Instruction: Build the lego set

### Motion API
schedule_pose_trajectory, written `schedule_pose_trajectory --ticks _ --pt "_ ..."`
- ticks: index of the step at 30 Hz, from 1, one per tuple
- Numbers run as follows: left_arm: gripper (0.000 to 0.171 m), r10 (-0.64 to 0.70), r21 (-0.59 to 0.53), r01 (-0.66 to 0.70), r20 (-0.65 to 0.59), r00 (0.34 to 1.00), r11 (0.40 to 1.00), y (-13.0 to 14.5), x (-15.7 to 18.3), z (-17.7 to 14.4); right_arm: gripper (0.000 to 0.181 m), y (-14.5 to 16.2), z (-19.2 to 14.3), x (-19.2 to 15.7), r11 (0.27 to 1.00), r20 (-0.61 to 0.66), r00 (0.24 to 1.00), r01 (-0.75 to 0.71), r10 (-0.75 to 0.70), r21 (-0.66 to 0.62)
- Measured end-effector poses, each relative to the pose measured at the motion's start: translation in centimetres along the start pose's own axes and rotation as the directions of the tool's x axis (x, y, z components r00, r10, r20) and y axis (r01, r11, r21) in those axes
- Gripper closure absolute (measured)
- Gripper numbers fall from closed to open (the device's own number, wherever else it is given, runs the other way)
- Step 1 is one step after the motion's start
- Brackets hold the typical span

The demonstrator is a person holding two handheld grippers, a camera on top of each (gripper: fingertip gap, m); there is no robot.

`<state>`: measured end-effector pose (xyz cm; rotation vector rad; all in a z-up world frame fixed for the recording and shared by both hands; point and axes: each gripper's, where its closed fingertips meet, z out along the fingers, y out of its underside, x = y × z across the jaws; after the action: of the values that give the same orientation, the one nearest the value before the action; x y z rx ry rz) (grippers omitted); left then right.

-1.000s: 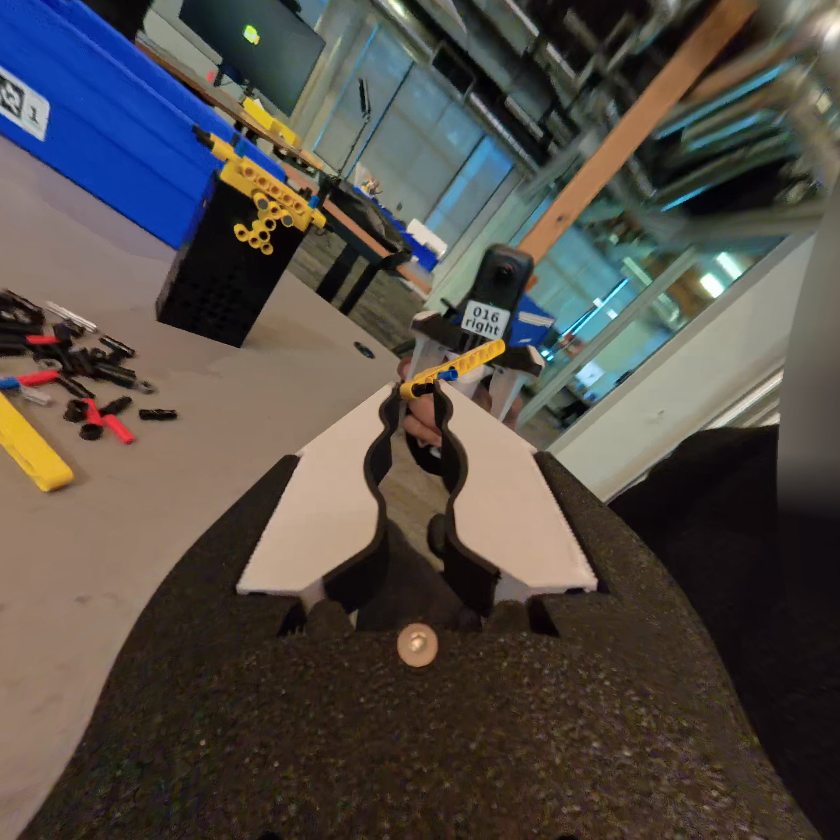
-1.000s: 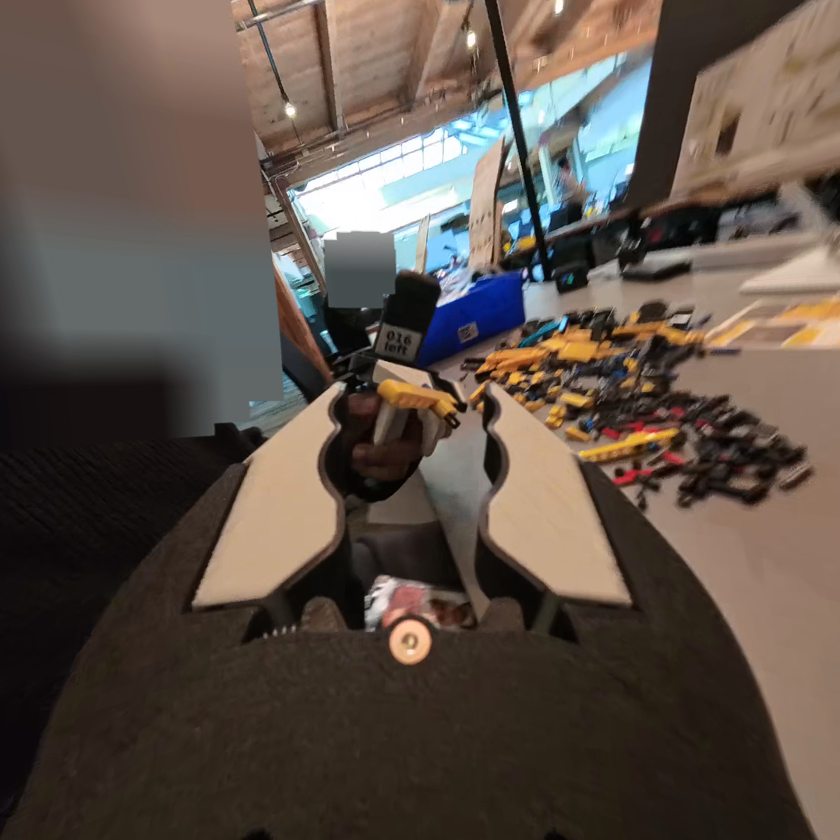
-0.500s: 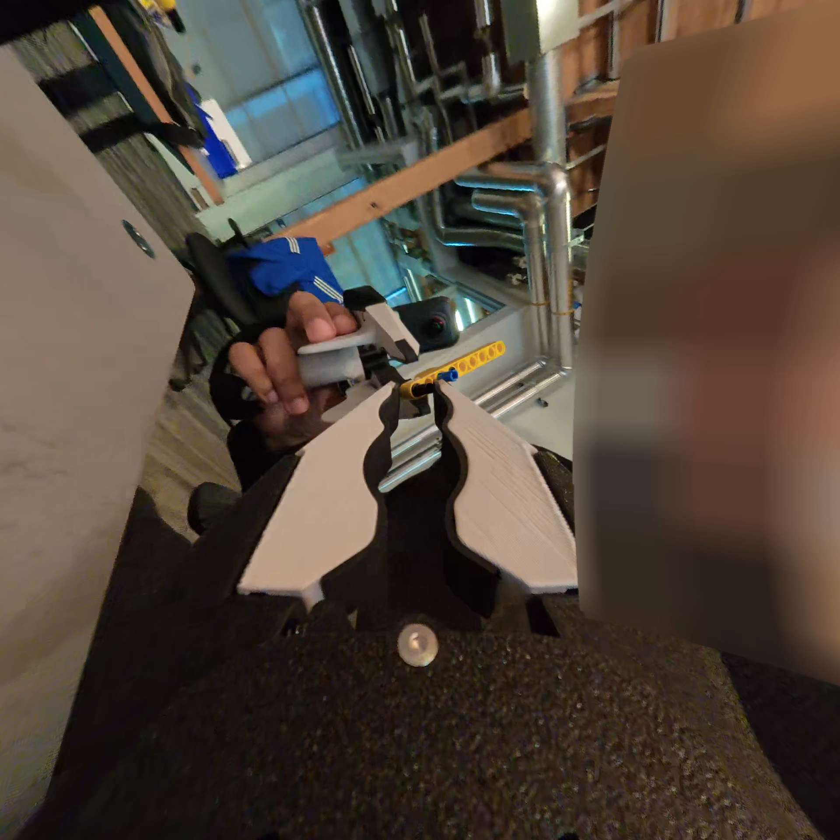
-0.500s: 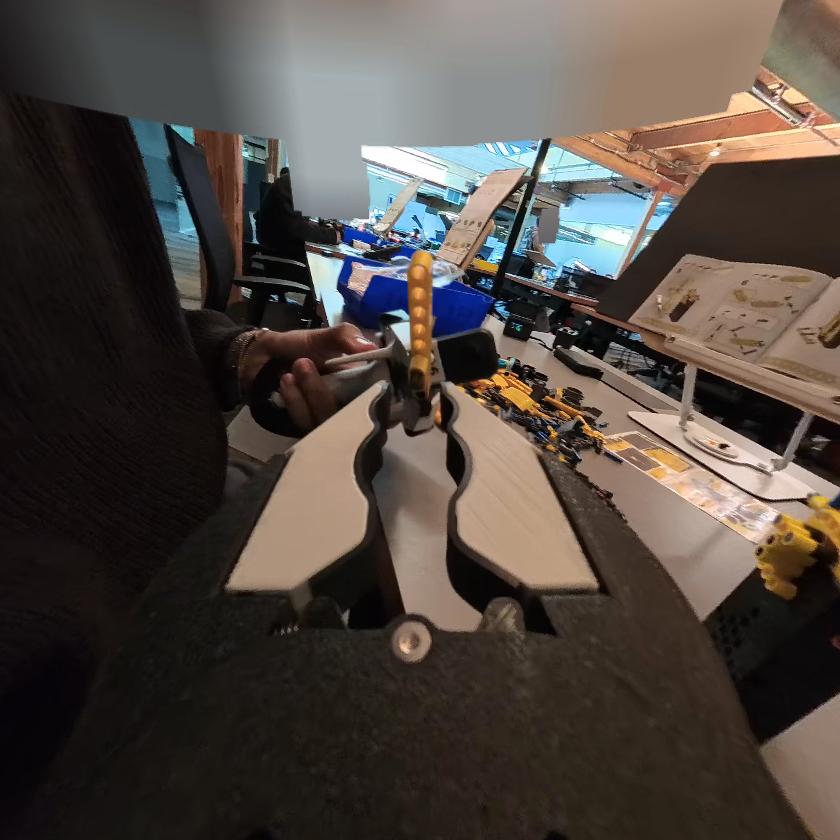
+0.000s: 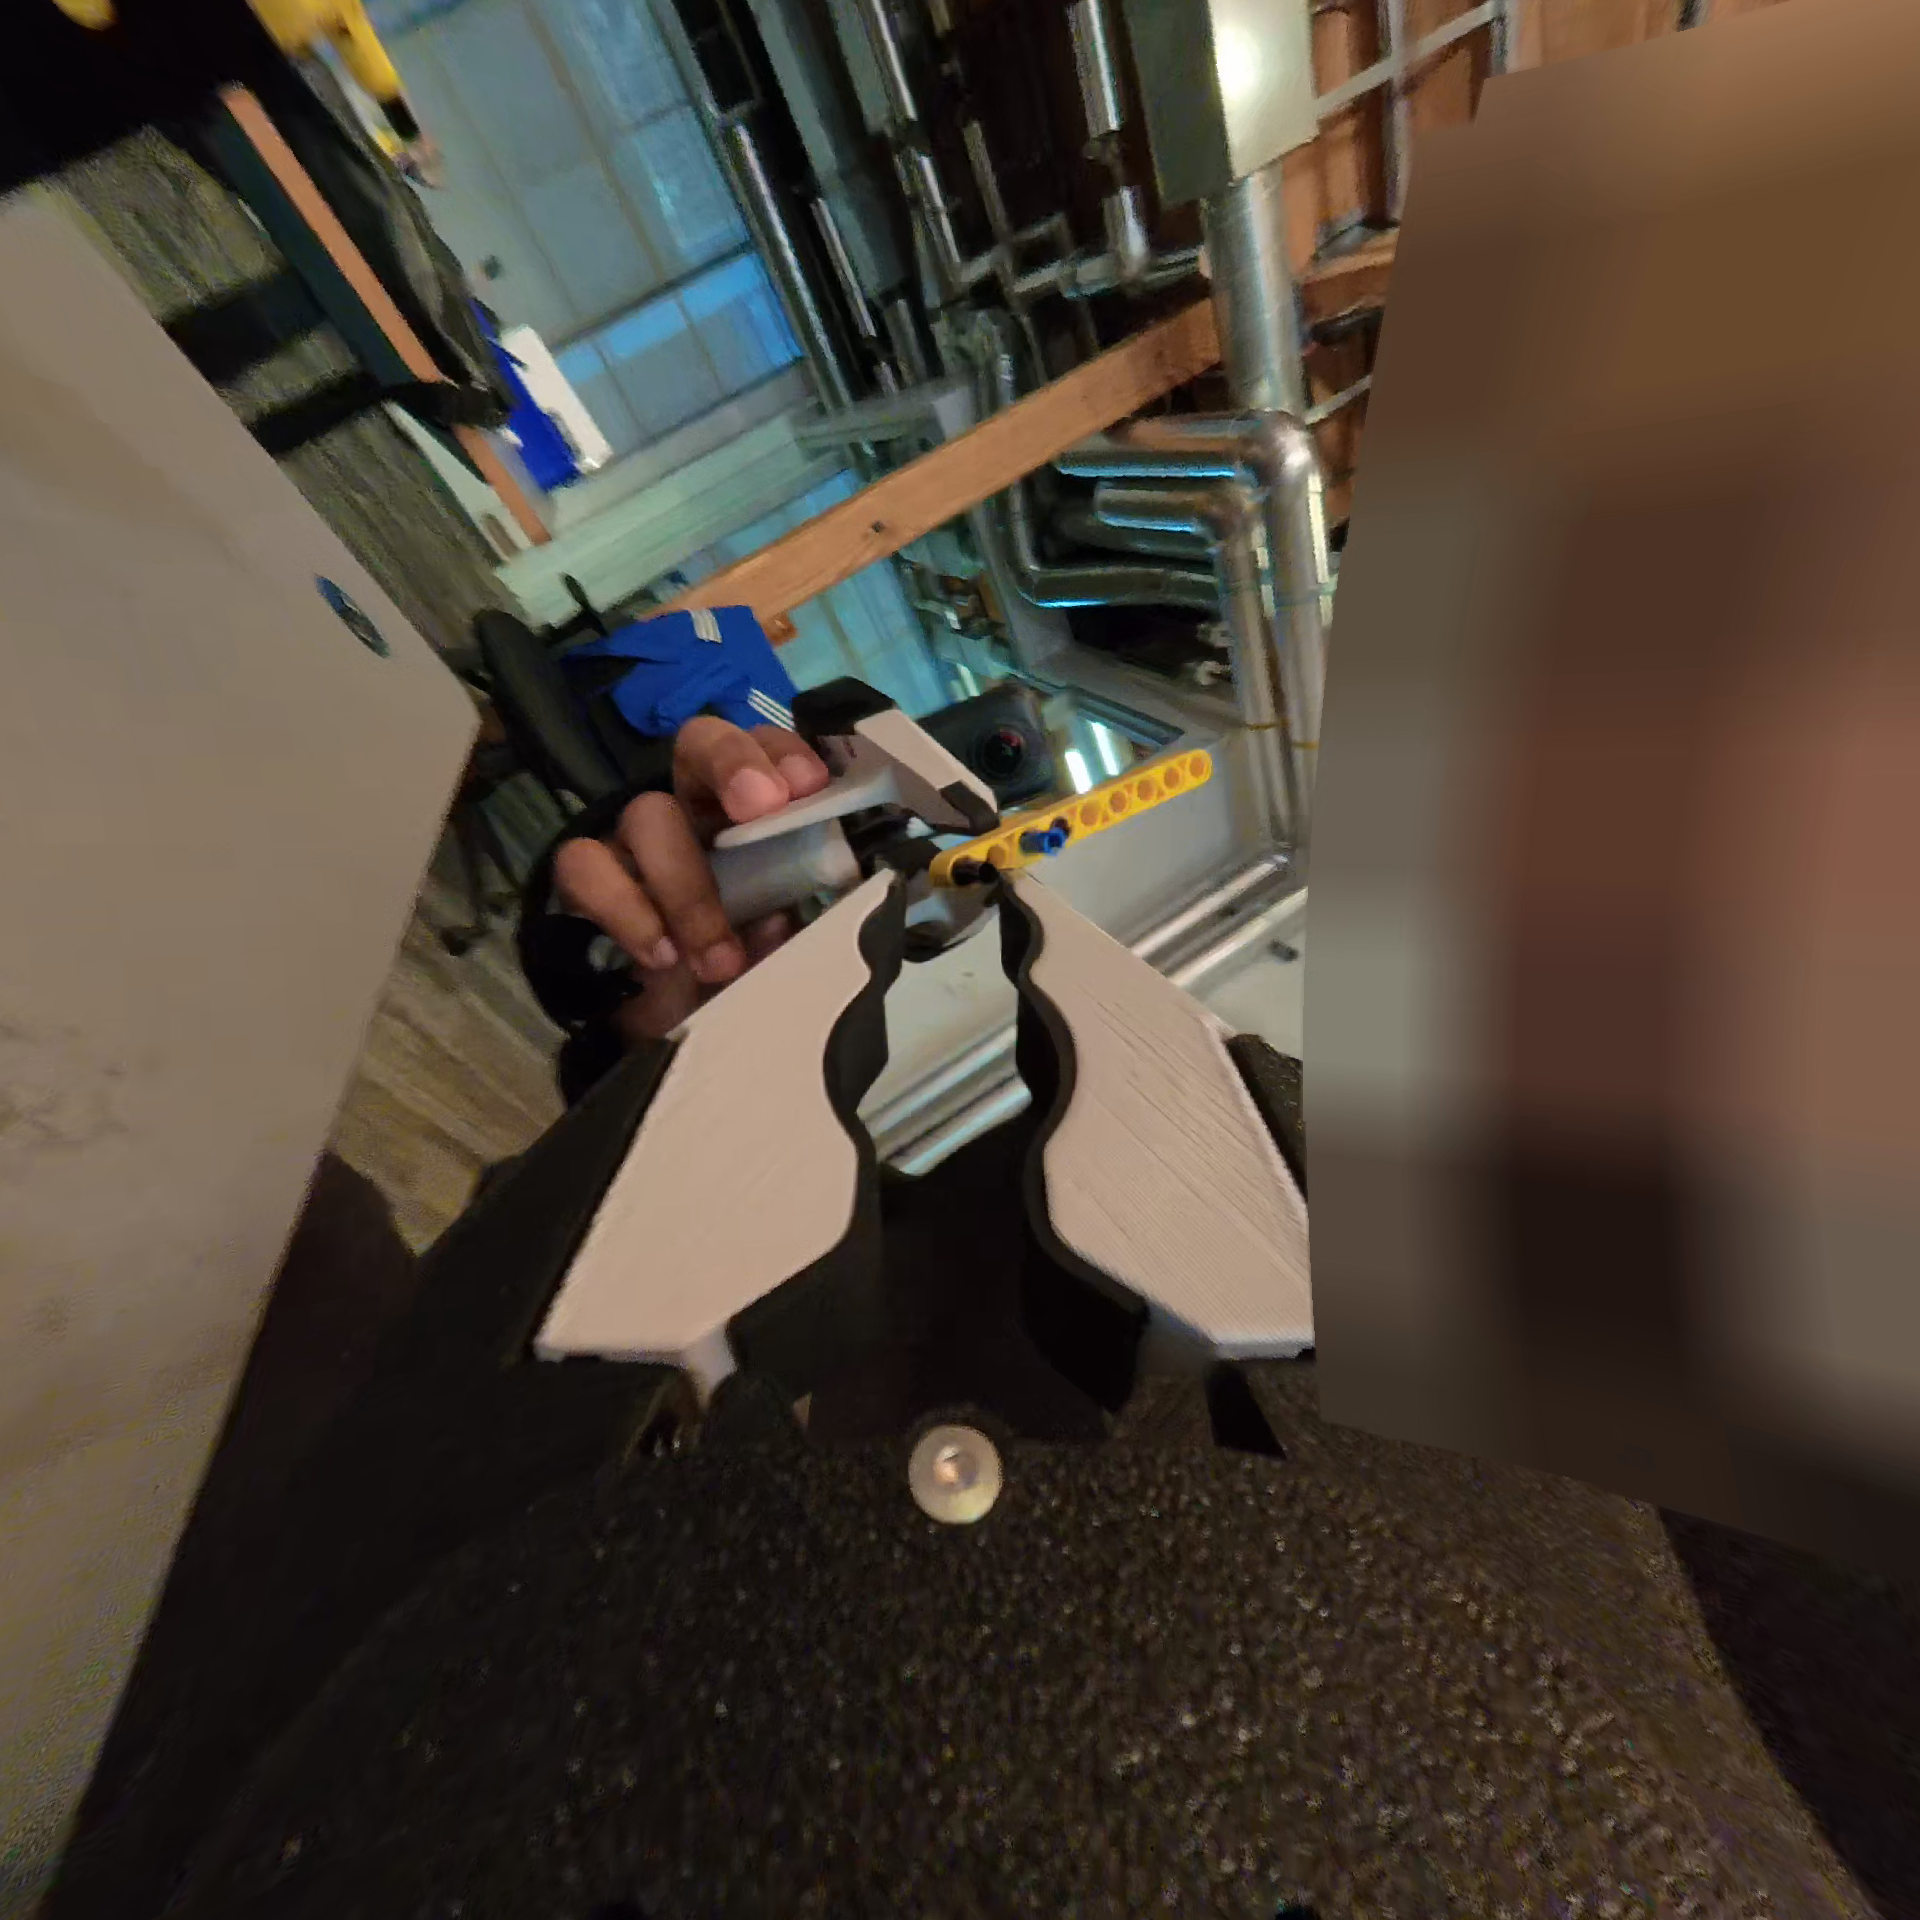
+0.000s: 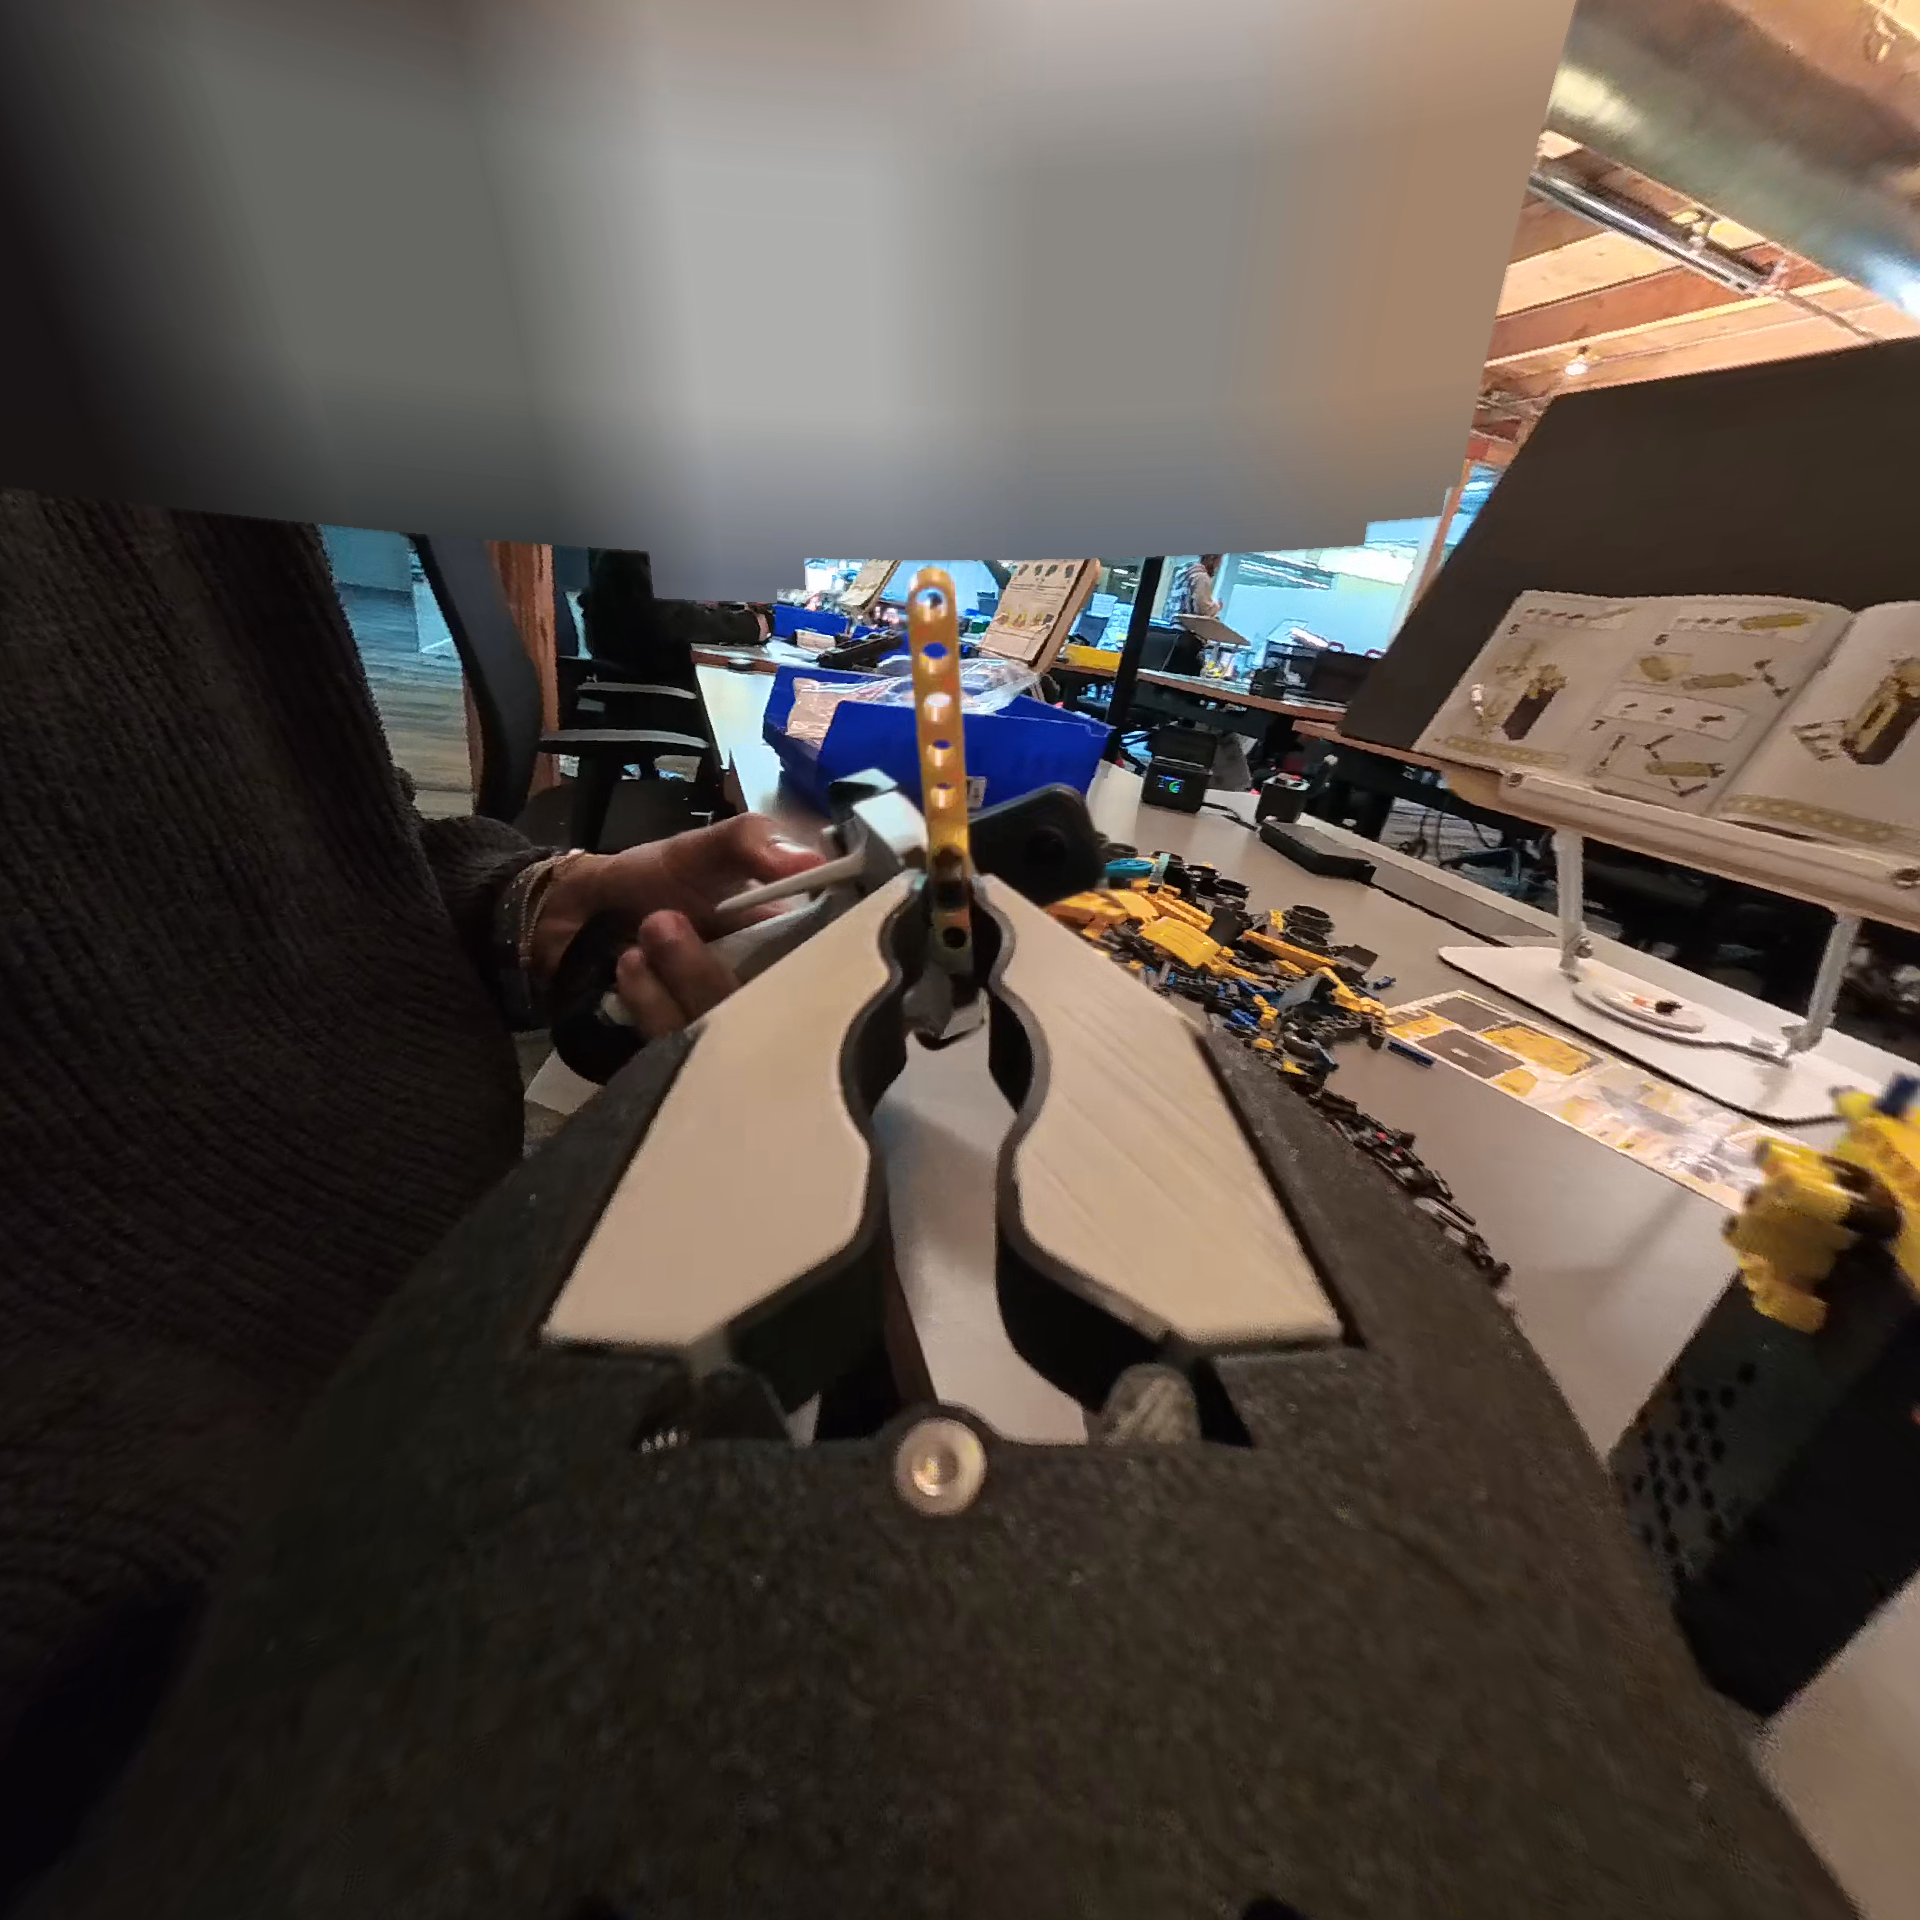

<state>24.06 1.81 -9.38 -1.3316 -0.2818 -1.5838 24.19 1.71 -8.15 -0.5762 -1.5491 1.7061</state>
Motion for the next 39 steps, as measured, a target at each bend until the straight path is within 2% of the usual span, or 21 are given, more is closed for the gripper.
schedule_pose_trajectory --ticks 1,3,5,9,12,13,15,16,17,19,22,26,30,31,34,37,39 --pt "0.151 0.039 0.011 -0.039 0.033 0.999 0.999 -0.4 -0.2 -0.1 0.174 -0.3 -0.3 0.5 1.0 -0.019 1.0 -0.014 0.015 0.011" --pt "0.142 0.138 0.027 -0.142 0.123 0.983 0.989 -1.6 -0.7 -0.5 0.174 -1.0 -1.3 2.0 0.998 -0.082 0.995 -0.054 0.057 0.038" --pt "0.135 0.254 -0.006 -0.259 0.231 0.939 0.966 -3.0 -1.0 -0.8 0.174 -1.2 -2.6 4.0 0.995 -0.177 0.979 -0.096 0.101 0.036" --pt "0.129 0.511 -0.174 -0.483 0.38 0.771 0.858 -6.6 -1.6 -0.2 0.174 1.0 -5.7 8.3 0.98 -0.403 0.902 -0.192 0.154 -0.055" --pt "0.128 0.702 -0.388 -0.587 0.452 0.551 0.711 -9.9 -4.7 0.3 0.174 2.7 -7.2 9.8 0.952 -0.467 0.853 -0.297 0.233 -0.068" --pt "0.128 0.747 -0.485 -0.572 0.495 0.444 0.662 -11.2 -6.9 -0.2 0.174 2.9 -7.3 9.9 0.942 -0.462 0.843 -0.333 0.274 -0.05" --pt "0.129 0.78 -0.657 -0.438 0.589 0.209 0.613 -14.0 -11.7 -2.4 0.174 3.1 -7.4 9.9 0.919 -0.437 0.831 -0.394 0.345 -0.024" --pt "0.129 0.806 -0.716 -0.386 0.571 0.157 0.582 -14.5 -13.3 -2.7 0.174 3.2 -7.5 9.8 0.909 -0.427 0.826 -0.416 0.368 -0.022" --pt "0.128 0.826 -0.753 -0.348 0.544 0.146 0.558 -14.4 -14.5 -2.7 0.174 3.3 -7.6 9.8 0.905 -0.426 0.823 -0.425 0.376 -0.022" --pt "0.127 0.851 -0.794 -0.306 0.491 0.186 0.526 -13.6 -15.9 -1.9 0.174 3.4 -7.9 9.9 0.907 -0.439 0.822 -0.419 0.364 -0.032" --pt "0.122 0.874 -0.817 -0.32 0.409 0.263 0.479 -12.9 -16.8 -0.4 0.174 3.3 -8.3 9.9 0.916 -0.459 0.824 -0.398 0.332 -0.054" --pt "0.12 0.897 -0.838 -0.347 0.33 0.294 0.422 -13.6 -18.1 0.5 0.174 3.0 -8.6 9.7 0.917 -0.458 0.823 -0.396 0.336 -0.039" --pt "0.118 0.871 -0.819 -0.394 0.236 0.431 0.417 -12.2 -17.9 2.7 0.174 2.6 -9.1 9.7 0.921 -0.466 0.82 -0.389 0.331 -0.03" --pt "0.112 0.874 -0.818 -0.407 0.219 0.435 0.407 -11.9 -17.9 3.0 0.174 2.5 -9.3 9.7 0.922 -0.471 0.82 -0.385 0.326 -0.032" --pt "0.111 0.9 -0.83 -0.42 0.203 0.386 0.367 -11.4 -18.0 3.4 0.174 2.2 -9.5 9.8 0.926 -0.48 0.819 -0.376 0.316 -0.032" --pt "0.113 0.898 -0.831 -0.401 0.236 0.372 0.385 -10.9 -18.0 3.3 0.174 2.1 -9.7 9.8 0.93 -0.488 0.818 -0.367 0.305 -0.033" --pt "0.129 0.888 -0.832 -0.365 0.292 0.355 0.419 -10.9 -18.2 2.7 0.174 2.1 -9.7 9.8 0.929 -0.489 0.817 -0.368 0.305 -0.034"
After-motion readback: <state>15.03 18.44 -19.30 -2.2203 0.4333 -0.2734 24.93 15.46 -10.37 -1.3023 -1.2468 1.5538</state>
